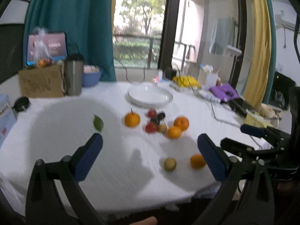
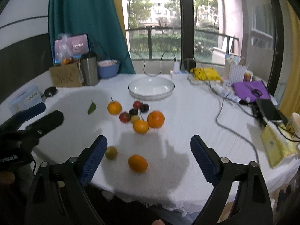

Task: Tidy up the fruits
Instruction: 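Grasp the small yellow-green fruit with left gripper while right gripper grasps an orange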

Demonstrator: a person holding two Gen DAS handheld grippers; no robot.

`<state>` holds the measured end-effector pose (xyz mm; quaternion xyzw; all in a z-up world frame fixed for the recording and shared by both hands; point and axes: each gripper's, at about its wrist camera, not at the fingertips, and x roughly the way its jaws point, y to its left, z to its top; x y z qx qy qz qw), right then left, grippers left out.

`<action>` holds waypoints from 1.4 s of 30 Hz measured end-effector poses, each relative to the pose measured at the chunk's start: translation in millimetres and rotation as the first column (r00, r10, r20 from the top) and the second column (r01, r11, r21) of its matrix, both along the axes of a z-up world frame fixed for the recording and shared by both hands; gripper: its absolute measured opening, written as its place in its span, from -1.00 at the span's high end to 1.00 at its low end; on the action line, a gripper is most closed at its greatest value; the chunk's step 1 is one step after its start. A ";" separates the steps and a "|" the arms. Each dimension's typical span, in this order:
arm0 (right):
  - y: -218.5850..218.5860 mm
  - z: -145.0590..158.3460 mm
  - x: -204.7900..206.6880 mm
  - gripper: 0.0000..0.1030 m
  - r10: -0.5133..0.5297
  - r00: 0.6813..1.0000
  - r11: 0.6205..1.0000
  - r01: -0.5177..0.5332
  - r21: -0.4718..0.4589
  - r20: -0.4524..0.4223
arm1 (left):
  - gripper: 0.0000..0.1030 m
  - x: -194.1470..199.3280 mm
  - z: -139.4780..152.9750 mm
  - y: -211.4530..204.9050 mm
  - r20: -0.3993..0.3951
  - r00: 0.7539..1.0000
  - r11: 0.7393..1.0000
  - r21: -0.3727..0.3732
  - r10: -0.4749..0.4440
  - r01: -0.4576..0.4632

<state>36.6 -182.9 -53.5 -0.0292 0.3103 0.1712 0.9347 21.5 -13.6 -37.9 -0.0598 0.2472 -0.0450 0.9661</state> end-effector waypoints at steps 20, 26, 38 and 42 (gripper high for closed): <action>19.1 -65.8 38.6 0.12 0.141 0.960 0.990 -0.141 0.015 -0.241 | -0.04 64.7 -66.4 -22.7 -0.317 0.935 0.987 -0.033 -0.157 0.155; 12.9 -70.8 47.6 0.29 0.168 0.955 0.986 -0.162 0.046 -0.244 | 0.16 77.2 -75.4 -34.4 -0.368 0.908 0.978 -0.022 -0.200 0.206; 0.1 -54.4 71.8 0.29 0.156 0.964 0.987 -0.142 0.079 -0.213 | 0.48 95.3 -66.0 -31.6 -0.354 0.918 0.982 -0.007 -0.181 0.191; 0.2 -46.5 81.4 0.29 0.157 0.969 0.986 -0.144 0.079 -0.193 | 0.48 98.5 -63.1 -25.3 -0.351 0.920 0.984 -0.017 -0.174 0.179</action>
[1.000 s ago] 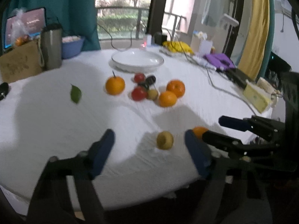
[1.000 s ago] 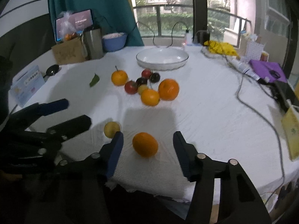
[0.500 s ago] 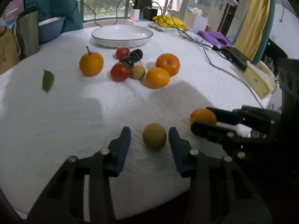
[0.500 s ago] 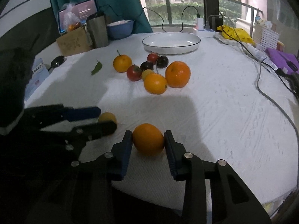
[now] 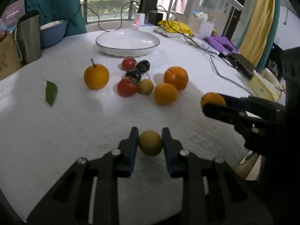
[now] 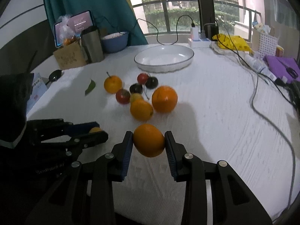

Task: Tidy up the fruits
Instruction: 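Carry both held fruits over the white plate with both grippers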

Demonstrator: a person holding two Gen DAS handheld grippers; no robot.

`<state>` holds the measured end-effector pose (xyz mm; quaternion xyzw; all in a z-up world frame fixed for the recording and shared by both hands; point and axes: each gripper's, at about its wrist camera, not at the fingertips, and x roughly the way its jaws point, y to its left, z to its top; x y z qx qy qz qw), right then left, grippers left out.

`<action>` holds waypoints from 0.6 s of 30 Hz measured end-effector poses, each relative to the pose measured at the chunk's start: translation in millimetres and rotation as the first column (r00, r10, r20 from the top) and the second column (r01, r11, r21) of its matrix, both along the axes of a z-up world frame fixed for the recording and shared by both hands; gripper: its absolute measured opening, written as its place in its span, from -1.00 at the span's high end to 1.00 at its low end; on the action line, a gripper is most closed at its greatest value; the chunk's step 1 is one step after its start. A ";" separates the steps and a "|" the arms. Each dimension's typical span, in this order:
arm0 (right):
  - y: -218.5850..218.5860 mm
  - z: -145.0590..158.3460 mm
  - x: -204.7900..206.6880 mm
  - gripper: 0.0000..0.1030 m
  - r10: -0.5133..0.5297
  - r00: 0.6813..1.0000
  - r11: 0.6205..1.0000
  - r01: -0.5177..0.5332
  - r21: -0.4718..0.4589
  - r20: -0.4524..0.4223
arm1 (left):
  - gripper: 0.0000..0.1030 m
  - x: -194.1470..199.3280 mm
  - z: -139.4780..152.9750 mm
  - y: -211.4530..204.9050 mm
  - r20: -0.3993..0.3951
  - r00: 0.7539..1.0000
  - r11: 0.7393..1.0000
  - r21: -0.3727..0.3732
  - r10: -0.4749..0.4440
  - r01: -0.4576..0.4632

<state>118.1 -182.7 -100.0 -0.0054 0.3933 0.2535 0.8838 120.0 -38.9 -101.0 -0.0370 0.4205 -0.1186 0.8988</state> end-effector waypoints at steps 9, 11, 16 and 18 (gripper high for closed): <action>4.7 14.3 11.1 0.29 0.002 1.000 1.000 -0.002 -0.008 0.029 | 0.48 3.6 18.8 20.5 0.050 0.998 0.998 -0.040 0.043 -0.041; 5.1 16.5 16.2 0.29 -0.003 1.000 1.000 0.003 -0.006 0.030 | 0.48 7.7 23.3 24.3 0.059 0.997 0.998 -0.045 0.048 -0.046; 5.7 24.7 33.3 0.29 -0.012 0.999 1.000 0.013 -0.007 0.051 | 0.48 23.7 36.2 31.7 0.097 0.994 0.997 -0.048 0.059 -0.055; 6.5 27.6 42.3 0.29 -0.014 0.998 1.000 0.015 -0.007 0.058 | 0.48 31.3 39.0 35.7 0.100 0.993 0.997 -0.057 0.064 -0.059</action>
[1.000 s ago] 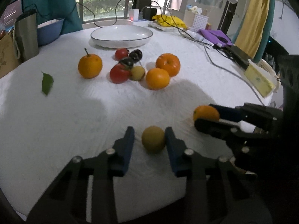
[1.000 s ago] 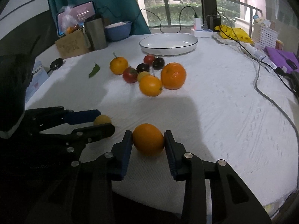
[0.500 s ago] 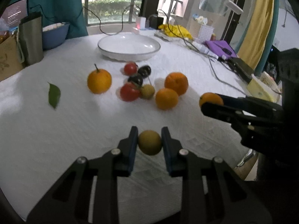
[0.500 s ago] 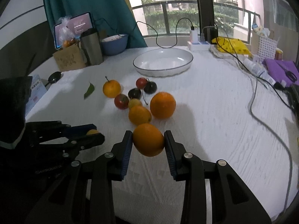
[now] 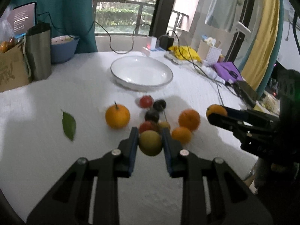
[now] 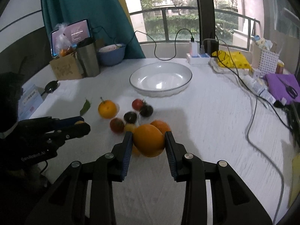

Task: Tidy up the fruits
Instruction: 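Carry both held fruits over the white plate with both grippers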

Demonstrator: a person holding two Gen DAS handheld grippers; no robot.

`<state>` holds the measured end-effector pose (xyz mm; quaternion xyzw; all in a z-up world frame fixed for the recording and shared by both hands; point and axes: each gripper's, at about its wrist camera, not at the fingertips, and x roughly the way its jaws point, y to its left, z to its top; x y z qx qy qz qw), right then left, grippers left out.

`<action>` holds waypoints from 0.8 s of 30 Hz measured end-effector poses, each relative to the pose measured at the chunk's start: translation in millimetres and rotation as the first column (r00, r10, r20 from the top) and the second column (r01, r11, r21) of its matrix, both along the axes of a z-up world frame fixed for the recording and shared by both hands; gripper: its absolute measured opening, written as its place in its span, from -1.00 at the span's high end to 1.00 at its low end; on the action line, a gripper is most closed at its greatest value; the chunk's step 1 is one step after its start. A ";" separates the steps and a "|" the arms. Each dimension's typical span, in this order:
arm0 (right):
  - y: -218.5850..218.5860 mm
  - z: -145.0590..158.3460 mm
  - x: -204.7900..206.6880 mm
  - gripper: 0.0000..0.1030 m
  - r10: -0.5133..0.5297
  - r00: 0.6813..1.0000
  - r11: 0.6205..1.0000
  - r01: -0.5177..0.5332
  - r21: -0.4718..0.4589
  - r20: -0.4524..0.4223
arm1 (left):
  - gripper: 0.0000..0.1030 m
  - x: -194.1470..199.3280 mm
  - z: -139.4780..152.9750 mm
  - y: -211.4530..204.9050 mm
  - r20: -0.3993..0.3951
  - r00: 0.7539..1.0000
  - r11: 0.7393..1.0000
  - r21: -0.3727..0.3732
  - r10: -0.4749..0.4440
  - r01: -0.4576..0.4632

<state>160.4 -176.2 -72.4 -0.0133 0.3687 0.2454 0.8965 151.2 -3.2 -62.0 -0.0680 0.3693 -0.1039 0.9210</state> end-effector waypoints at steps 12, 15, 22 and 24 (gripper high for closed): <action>3.3 9.2 57.7 0.29 0.001 0.999 1.000 -0.001 -0.014 0.037 | 0.48 53.0 18.3 23.6 0.071 0.996 0.998 0.007 0.060 -0.061; 6.2 11.3 71.1 0.29 0.005 0.999 1.000 -0.004 -0.016 0.050 | 0.48 67.8 21.5 26.5 0.091 0.993 0.997 0.010 0.074 -0.075; 13.0 12.3 100.6 0.29 0.015 0.998 1.000 -0.014 -0.020 0.064 | 0.48 100.0 26.9 28.5 0.131 0.988 0.997 0.012 0.076 -0.079; 15.6 12.2 109.6 0.29 0.018 0.997 1.000 -0.017 -0.021 0.069 | 0.48 109.8 27.8 26.9 0.139 0.988 0.997 0.014 0.072 -0.075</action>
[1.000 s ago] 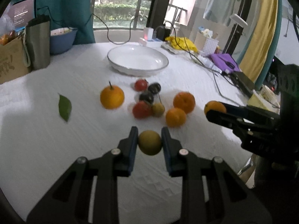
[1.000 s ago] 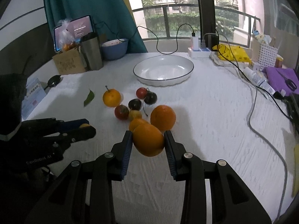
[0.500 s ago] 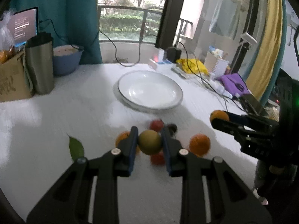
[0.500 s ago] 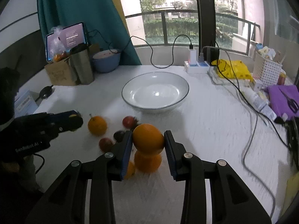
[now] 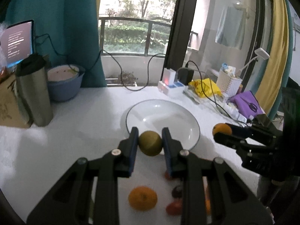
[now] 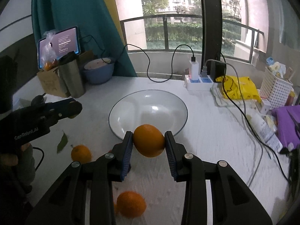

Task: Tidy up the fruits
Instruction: 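Carry both held fruits over the white plate with both grippers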

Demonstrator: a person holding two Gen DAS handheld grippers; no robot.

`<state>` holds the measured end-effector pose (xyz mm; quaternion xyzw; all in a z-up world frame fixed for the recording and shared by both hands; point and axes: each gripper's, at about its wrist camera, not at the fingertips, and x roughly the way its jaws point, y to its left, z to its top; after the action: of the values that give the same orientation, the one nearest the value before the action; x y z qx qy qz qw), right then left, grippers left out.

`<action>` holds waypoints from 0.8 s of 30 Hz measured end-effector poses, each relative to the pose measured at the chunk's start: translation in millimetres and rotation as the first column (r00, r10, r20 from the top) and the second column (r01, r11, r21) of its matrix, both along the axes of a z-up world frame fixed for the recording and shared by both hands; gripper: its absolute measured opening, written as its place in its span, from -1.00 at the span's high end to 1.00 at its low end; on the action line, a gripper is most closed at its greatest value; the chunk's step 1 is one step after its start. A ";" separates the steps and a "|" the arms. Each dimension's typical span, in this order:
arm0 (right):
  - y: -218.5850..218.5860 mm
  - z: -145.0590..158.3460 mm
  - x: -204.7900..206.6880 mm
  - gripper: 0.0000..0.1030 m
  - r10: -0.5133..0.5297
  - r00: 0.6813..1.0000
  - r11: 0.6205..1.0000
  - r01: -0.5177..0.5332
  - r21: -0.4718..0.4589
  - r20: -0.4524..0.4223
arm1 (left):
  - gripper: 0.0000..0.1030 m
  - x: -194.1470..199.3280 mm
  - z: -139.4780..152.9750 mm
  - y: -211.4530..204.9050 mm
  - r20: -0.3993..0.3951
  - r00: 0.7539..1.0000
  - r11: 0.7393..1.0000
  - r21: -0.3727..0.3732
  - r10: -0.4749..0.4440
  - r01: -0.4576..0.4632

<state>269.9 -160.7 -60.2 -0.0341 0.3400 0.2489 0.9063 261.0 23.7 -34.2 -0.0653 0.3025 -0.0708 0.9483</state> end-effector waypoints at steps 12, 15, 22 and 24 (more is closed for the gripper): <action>16.5 -1.0 59.8 0.29 0.018 0.999 1.000 -0.018 -0.006 0.027 | 0.48 56.1 -5.5 -6.4 -0.015 1.000 1.000 0.024 -0.004 0.004; 19.9 -3.4 72.2 0.29 0.019 1.000 1.000 -0.019 -0.007 0.025 | 0.48 68.3 -7.8 -7.8 -0.028 1.000 0.999 0.033 -0.002 0.003; 24.7 -18.6 101.7 0.29 0.018 1.000 1.000 -0.018 -0.011 -0.008 | 0.48 96.6 -17.7 -14.5 -0.058 0.998 0.999 0.042 -0.015 0.018; 25.7 -24.0 109.8 0.29 0.016 1.000 1.000 -0.016 -0.011 -0.020 | 0.48 103.8 -19.5 -15.1 -0.073 0.997 0.999 0.037 -0.022 0.025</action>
<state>379.7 -135.0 -84.2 -0.0396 0.3502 0.2545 0.9006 364.8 8.6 -53.7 -0.0462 0.3390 -0.0735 0.9368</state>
